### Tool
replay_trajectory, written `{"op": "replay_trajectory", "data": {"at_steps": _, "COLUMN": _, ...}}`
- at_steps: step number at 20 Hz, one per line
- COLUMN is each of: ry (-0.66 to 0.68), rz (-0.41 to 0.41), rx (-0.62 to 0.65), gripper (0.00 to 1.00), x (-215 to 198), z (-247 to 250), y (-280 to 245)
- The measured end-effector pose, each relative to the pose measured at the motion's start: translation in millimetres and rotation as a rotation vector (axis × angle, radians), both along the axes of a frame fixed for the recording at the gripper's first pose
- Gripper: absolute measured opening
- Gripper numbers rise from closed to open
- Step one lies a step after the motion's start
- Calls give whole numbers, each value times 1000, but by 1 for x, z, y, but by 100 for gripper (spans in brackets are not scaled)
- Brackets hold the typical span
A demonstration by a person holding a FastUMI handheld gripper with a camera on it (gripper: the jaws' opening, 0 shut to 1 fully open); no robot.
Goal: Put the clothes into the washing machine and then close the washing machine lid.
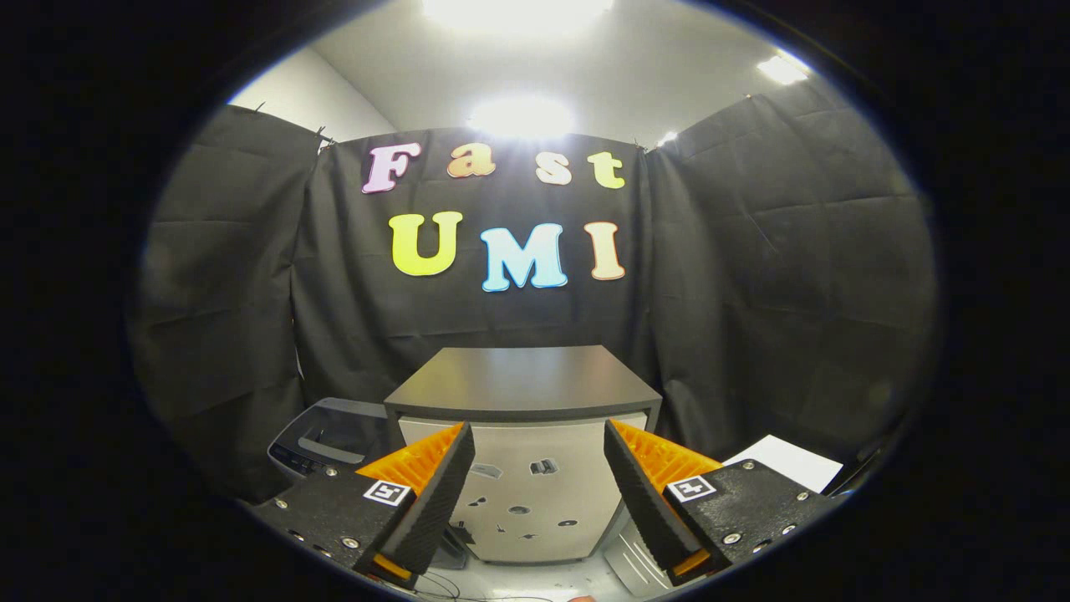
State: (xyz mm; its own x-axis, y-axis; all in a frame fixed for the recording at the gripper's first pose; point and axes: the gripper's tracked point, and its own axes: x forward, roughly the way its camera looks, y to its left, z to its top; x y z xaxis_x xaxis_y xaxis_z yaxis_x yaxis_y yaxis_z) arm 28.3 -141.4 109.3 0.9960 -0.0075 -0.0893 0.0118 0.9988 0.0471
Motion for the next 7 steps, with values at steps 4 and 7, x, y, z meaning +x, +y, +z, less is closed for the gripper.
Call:
{"op": "replay_trajectory", "data": {"at_steps": 4, "ry": -13, "rz": 2, "rx": 18, "gripper": 96, "x": -2, "z": 1, "y": 1}}
{"op": "replay_trajectory", "data": {"at_steps": 7, "ry": -30, "rz": 11, "rx": 10, "gripper": 96, "x": 0, "z": 5, "y": 4}}
